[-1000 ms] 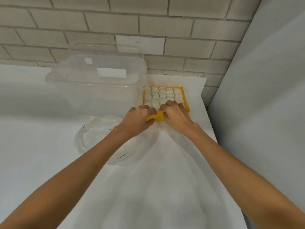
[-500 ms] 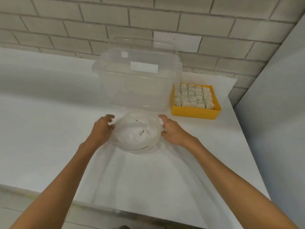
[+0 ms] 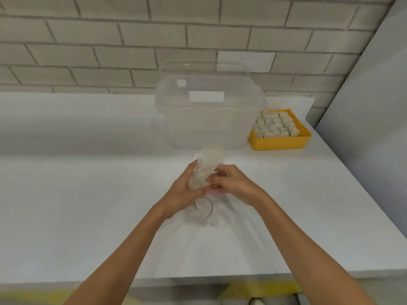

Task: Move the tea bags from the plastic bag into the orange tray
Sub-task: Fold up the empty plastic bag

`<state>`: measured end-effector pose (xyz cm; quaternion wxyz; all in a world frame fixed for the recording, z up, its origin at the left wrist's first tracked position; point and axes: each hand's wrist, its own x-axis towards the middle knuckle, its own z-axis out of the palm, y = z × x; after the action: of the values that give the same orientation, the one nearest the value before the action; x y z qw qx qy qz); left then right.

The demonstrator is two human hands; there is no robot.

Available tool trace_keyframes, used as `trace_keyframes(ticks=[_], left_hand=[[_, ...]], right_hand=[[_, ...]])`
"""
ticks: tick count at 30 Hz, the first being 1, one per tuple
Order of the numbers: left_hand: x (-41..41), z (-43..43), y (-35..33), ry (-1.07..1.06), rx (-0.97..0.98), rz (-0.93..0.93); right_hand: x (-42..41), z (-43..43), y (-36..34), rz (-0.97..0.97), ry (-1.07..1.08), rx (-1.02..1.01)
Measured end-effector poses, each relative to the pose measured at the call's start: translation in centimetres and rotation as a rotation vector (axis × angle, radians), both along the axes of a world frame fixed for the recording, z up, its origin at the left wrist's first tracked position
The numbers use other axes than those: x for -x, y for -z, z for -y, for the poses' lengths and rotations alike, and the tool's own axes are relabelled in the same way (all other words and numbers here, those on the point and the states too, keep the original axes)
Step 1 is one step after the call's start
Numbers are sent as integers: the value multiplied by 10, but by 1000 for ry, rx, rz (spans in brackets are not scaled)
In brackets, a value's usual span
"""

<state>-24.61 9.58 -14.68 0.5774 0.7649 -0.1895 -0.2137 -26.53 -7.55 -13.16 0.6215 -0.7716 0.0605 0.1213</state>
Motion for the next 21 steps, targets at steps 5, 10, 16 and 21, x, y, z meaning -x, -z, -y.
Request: trace_keyframes(ticks=[5, 10, 16, 21], left_hand=[[-10, -28, 2, -113, -84, 71], [-16, -38, -13, -111, 2, 0], [-7, -34, -33, -200, 291, -277], [14, -18, -45, -2, 478, -559]], right_hand=[[14, -30, 1, 67, 340, 47], [33, -55, -10, 221, 386, 12], [58, -68, -23, 371, 177, 105], [71, -66, -19, 334, 236, 204]])
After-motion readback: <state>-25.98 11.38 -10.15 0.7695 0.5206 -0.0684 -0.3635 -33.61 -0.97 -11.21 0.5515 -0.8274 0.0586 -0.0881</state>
